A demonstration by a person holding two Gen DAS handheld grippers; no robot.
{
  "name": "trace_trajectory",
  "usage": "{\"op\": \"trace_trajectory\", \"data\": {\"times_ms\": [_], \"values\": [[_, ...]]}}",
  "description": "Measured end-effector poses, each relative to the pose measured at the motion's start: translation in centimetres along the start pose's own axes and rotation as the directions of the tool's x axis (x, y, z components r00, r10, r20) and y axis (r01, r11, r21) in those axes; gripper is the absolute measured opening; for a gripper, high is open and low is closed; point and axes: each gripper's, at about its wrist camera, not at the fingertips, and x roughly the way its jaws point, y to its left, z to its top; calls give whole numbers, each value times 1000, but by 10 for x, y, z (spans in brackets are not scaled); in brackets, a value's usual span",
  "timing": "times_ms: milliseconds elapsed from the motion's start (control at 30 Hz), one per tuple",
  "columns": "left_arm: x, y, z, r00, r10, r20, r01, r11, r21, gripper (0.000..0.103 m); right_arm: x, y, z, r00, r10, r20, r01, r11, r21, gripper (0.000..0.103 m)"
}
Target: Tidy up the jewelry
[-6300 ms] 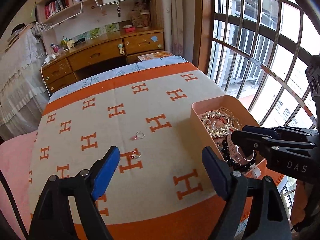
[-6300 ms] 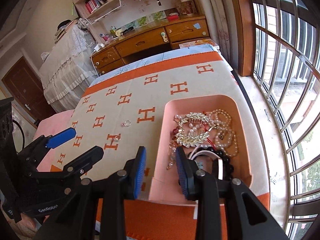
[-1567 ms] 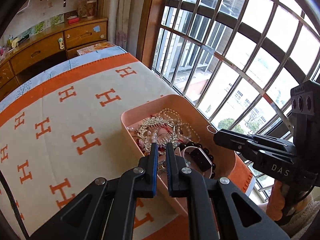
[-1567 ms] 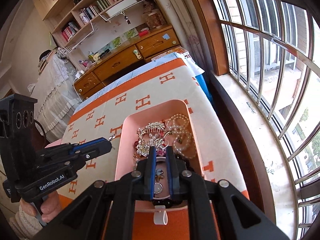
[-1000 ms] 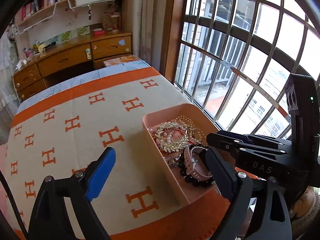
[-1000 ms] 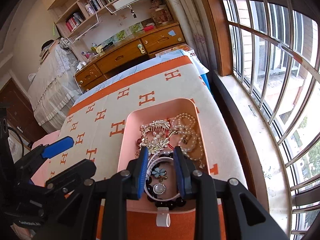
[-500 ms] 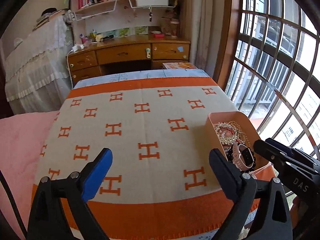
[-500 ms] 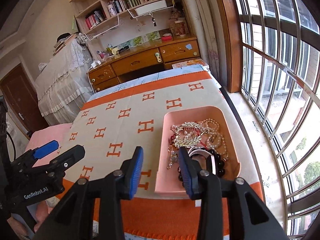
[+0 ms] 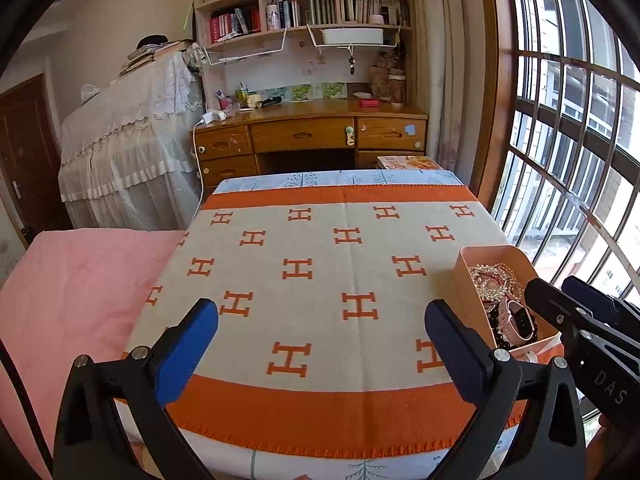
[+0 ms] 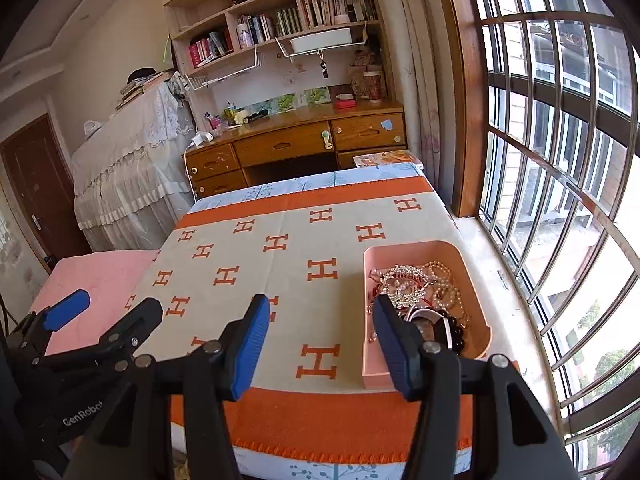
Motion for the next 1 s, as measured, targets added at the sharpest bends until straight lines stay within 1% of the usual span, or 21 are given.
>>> {"op": "trace_trajectory", "data": {"times_ms": [167, 267, 400, 700, 1000], "values": [[4, 5, -3, 1000, -5, -29, 5, 1000, -14, 102, 0, 8, -3, 1000, -2, 11, 2, 1000, -22, 54], [3, 8, -5, 1000, 1, -25, -2, 1000, -24, 102, 0, 14, -4, 1000, -12, 14, 12, 999, -41, 55], [2, 12, -4, 1000, -8, -17, 8, 999, -40, 102, 0, 15, -5, 1000, 0, 19, 1, 999, -33, 55], [1, 10, -5, 1000, 0, -10, 0, 999, -37, 102, 0, 15, -7, 1000, 15, 23, -15, 1000, -15, 55], [-1, 9, -3, 1000, 2, -11, -3, 999, -38, 102, -1, 14, -9, 999, 13, 30, -13, 1000, -12, 55]]}}
